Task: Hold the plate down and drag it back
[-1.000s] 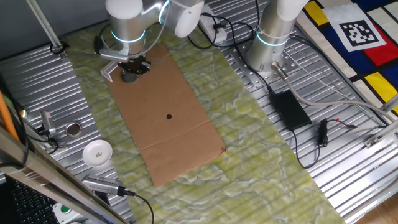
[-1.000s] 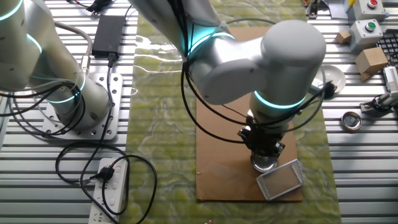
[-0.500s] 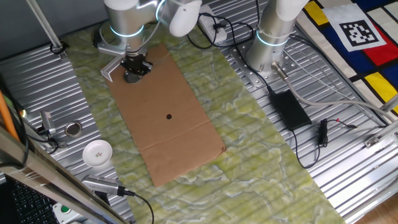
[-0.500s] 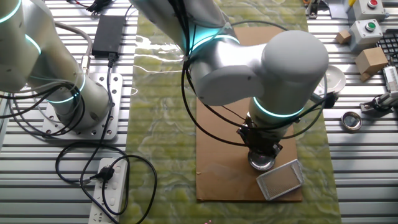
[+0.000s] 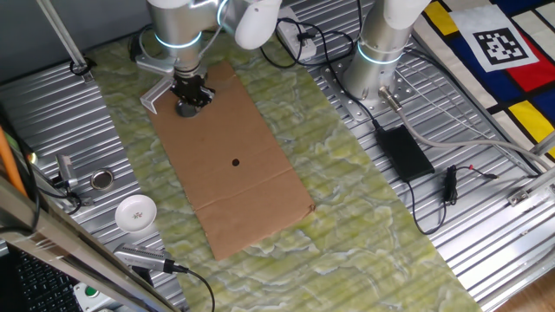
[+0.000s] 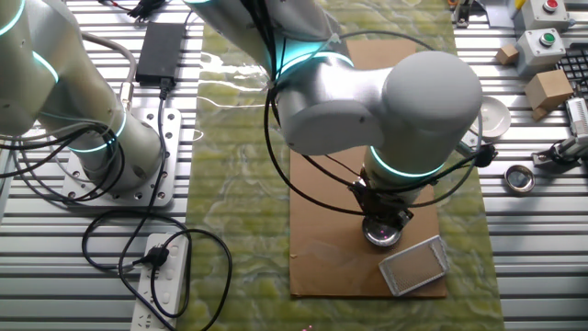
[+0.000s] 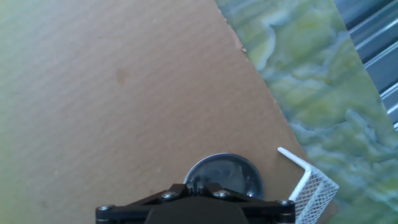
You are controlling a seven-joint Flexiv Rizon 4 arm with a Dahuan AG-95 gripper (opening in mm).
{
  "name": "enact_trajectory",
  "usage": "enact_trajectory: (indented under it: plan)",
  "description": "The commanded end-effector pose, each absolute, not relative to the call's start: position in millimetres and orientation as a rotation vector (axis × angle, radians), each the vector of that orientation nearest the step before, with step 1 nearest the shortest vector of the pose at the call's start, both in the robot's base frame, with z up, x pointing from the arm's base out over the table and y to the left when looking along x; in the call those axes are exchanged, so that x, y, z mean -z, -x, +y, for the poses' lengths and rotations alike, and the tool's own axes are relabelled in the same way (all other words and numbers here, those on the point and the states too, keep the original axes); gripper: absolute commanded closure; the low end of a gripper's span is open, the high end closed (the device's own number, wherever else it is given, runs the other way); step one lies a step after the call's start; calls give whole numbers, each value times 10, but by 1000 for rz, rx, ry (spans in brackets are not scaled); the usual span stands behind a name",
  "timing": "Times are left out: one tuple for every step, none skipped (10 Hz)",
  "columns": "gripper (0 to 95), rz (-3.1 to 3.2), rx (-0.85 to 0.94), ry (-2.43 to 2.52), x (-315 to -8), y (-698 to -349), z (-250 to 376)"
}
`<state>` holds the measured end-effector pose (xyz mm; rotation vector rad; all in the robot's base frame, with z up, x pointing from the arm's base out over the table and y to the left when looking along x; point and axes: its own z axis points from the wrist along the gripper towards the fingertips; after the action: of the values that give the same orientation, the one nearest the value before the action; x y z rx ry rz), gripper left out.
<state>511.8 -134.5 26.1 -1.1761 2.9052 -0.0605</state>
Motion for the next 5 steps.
enact_trajectory:
  plan:
    - [950, 2920, 5, 1096, -258, -5092, -1278]
    - [950, 2923, -12, 1075, -253, -5085, -1252]
    - [950, 2926, -28, 1049, -247, -5075, -1217]
    - [950, 2927, -30, 1047, -247, -5074, -1214]
    - [950, 2928, -64, 1010, -241, -5061, -1175]
